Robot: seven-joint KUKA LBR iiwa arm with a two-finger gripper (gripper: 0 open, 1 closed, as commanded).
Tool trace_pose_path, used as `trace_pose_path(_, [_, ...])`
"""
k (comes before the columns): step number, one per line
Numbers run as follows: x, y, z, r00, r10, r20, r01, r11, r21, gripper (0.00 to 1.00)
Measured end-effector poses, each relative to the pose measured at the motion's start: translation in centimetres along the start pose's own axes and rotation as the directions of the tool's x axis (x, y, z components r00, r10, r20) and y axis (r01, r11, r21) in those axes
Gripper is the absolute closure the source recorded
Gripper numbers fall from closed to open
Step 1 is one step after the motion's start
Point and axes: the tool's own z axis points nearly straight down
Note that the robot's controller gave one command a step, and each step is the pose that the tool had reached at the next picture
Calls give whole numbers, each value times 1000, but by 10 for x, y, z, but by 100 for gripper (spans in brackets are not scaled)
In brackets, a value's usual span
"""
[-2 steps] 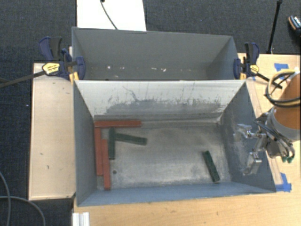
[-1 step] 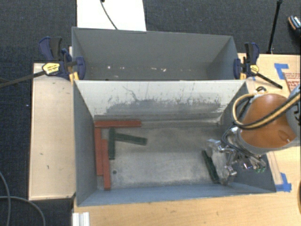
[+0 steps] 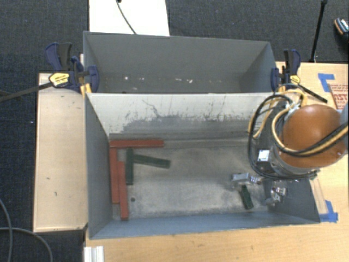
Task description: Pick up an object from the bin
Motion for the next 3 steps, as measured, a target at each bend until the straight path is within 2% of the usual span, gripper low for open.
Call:
trace_pose_path(1, [-38,-18,12,980,-201,1,201,980,-1,0])
trace_pose_path(2, [-37,-18,12,981,-194,0,194,981,-3,100])
trace_pose_path(3, [-60,-28,-131,976,-217,1,217,976,7,100])
